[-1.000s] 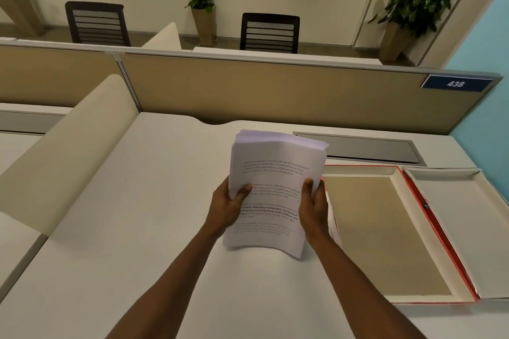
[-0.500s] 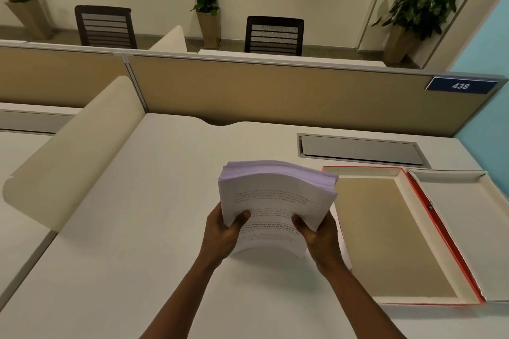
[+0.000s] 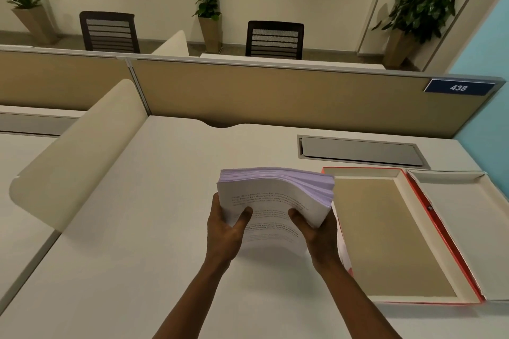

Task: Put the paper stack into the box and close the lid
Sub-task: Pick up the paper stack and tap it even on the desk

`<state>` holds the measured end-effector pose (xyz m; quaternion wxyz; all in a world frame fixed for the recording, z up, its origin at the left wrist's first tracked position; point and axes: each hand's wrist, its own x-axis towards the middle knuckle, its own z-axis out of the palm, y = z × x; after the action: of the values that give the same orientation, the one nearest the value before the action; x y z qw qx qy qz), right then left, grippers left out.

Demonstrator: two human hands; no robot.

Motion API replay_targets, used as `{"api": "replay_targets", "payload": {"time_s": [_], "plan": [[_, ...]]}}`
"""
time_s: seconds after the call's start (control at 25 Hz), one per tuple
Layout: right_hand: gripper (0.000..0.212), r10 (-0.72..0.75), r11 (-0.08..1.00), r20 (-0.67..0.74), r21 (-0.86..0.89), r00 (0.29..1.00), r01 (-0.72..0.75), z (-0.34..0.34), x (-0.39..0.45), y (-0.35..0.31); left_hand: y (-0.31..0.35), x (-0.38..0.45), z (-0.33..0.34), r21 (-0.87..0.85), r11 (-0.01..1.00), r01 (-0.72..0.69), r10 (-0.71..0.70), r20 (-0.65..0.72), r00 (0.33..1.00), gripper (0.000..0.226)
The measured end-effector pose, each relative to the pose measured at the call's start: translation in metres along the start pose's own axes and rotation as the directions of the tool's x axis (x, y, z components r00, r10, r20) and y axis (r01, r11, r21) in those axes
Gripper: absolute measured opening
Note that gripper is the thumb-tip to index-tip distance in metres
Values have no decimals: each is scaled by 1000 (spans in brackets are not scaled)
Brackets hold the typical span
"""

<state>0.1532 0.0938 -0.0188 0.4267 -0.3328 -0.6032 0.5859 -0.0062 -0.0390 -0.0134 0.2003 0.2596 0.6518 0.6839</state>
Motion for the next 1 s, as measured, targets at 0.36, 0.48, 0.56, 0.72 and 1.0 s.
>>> {"api": "replay_targets", "payload": {"time_s": [0.36, 0.48, 0.56, 0.72, 1.0], "plan": [[40, 85, 959, 56, -277, 995, -67, -20, 16, -1, 1, 10, -4, -19, 1000, 23, -22, 37, 999, 42], [43, 74, 966, 27, -250, 997, -65, -18, 12, 5, -6, 8, -6, -38, 999, 15, -14, 34, 999, 42], [43, 89, 971, 7, -224, 996, -85, -16, 6, 9, -7, 7, -6, -33, 999, 17, -15, 43, 999, 44], [49, 84, 959, 57, -274, 995, -65, -14, 2, 6, 1, 8, -4, 49, 998, 29, -32, 57, 998, 47], [45, 58, 951, -32, -302, 998, -65, -5, -30, 21, -6, -17, 2, 129, 991, -47, 54, -51, 997, 40]]}}
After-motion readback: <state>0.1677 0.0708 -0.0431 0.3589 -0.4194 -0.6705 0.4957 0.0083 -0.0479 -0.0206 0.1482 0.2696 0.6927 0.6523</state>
